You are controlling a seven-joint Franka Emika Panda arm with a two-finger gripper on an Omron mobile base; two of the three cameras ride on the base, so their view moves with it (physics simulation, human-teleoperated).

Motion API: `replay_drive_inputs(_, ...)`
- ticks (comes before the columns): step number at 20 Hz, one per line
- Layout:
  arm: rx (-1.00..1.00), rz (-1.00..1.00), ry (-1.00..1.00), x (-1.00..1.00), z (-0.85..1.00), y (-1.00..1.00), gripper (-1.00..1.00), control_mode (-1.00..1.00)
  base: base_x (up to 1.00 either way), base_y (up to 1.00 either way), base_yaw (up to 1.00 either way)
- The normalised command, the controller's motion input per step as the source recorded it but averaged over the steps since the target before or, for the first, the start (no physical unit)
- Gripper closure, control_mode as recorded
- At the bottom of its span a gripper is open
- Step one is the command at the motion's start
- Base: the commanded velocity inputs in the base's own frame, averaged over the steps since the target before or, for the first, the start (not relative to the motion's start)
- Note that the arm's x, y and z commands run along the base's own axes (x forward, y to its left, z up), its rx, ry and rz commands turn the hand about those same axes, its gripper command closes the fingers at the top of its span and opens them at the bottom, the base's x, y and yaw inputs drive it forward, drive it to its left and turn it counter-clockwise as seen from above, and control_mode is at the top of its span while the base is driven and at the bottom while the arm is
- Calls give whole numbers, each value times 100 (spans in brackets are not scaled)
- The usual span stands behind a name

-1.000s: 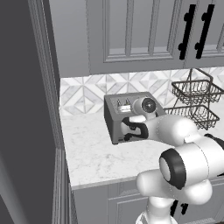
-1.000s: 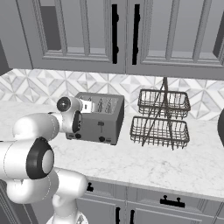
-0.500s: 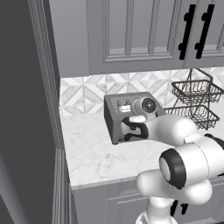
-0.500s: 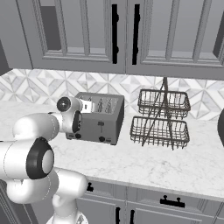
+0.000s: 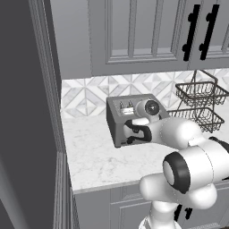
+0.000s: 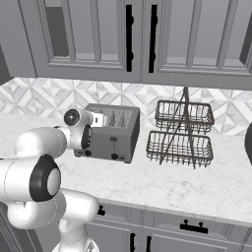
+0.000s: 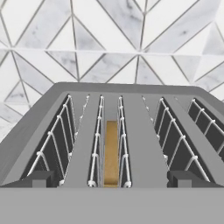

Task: Start the toaster. Once the lever pops up, take the bread to the plate on the dining counter.

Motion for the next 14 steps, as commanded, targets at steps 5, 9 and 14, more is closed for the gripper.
replay_drive_inputs(5, 0, 0, 0, 0, 0, 0, -100, -100, 0, 0, 0)
replay_drive_inputs(9, 0, 0, 0, 0, 0, 0, -100, -100, 0, 0, 0)
replay_drive_inputs(14, 0, 0, 0, 0, 0, 0, -100, -100, 0, 0, 0)
